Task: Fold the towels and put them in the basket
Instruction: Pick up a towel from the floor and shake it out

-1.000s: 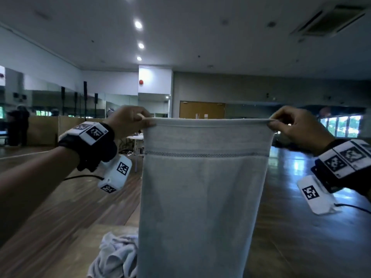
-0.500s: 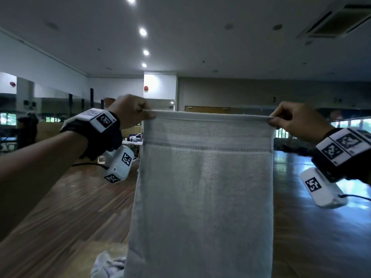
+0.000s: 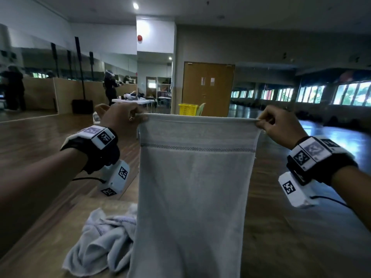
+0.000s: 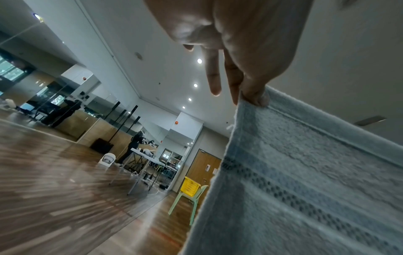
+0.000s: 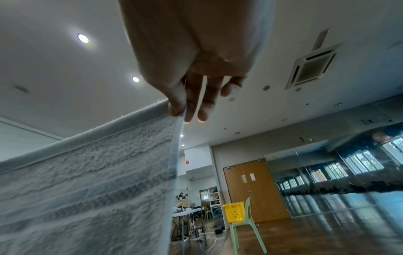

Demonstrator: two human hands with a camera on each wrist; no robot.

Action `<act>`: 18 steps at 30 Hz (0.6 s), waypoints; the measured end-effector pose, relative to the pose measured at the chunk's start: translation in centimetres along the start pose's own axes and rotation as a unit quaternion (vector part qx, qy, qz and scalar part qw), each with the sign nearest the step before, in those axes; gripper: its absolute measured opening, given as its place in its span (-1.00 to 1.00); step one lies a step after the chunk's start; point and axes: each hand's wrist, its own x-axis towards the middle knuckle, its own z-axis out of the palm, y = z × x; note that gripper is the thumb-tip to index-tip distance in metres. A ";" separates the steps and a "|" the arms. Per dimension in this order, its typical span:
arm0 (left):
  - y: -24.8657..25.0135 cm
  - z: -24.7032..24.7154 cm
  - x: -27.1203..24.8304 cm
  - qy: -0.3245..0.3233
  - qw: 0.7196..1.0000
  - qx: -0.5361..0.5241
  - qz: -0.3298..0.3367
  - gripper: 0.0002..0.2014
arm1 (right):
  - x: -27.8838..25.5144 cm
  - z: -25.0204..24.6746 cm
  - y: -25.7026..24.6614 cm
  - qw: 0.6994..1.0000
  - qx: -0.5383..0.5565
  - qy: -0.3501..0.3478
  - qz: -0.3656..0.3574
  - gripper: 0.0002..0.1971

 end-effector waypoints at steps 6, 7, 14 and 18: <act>-3.5 5.4 -7.6 -0.070 0.997 -0.019 -0.015 -0.84 | -5.6 6.5 2.7 0.999 0.025 -0.045 -0.005 -0.93; -4.3 6.2 -9.7 -0.103 0.994 -0.030 -0.008 -0.85 | -7.3 7.8 3.6 0.997 0.026 -0.078 -0.001 -0.90; -8.2 11.7 -24.6 -0.386 0.922 -0.007 -0.042 -0.85 | -22.4 14.7 7.4 0.925 0.025 -0.378 -0.017 -0.67; -8.0 14.4 -29.5 -0.499 0.865 0.055 -0.004 -0.90 | -28.5 18.2 9.7 0.859 -0.015 -0.511 -0.001 -0.82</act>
